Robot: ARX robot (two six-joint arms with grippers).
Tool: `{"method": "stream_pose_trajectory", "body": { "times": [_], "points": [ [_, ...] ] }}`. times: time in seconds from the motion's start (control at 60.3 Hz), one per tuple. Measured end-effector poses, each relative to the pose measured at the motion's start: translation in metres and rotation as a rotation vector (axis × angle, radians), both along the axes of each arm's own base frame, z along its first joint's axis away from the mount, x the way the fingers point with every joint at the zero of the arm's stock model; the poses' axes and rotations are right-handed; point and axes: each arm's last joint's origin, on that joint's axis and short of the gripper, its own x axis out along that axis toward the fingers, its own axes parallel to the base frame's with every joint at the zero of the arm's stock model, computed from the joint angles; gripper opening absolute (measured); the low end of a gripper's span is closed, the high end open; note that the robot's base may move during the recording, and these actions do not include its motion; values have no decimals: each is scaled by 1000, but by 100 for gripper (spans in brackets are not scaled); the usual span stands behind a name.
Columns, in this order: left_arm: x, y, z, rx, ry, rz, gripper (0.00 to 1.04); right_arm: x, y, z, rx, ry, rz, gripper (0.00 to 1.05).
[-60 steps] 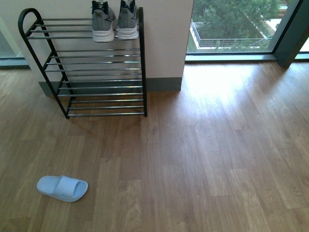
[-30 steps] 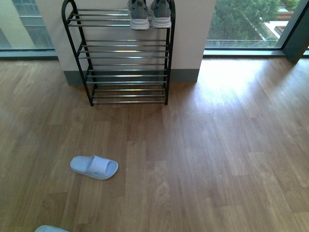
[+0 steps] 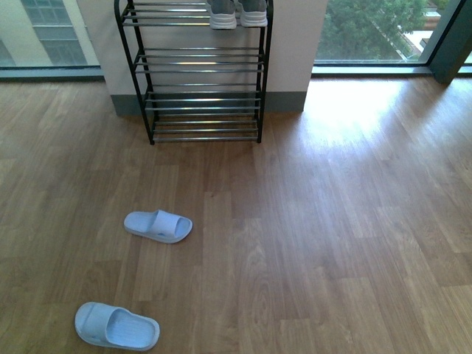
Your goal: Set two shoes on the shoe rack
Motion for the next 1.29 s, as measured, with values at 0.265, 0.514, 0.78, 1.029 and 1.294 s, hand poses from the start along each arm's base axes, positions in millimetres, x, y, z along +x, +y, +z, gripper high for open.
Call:
{"method": "stream_pose_trajectory", "body": {
  "times": [0.265,0.514,0.78,1.029,1.294],
  "points": [
    [0,0,0,0,0,-1,95,0,0,0,0,0,-4,95],
    [0,0,0,0,0,5,95,0,0,0,0,0,1,95],
    [0,0,0,0,0,0,95,0,0,0,0,2,-5,95],
    [0,0,0,1,1,6,95,0,0,0,0,1,5,95],
    [0,0,0,1,0,2,95,0,0,0,0,2,1,95]
  ]
}}
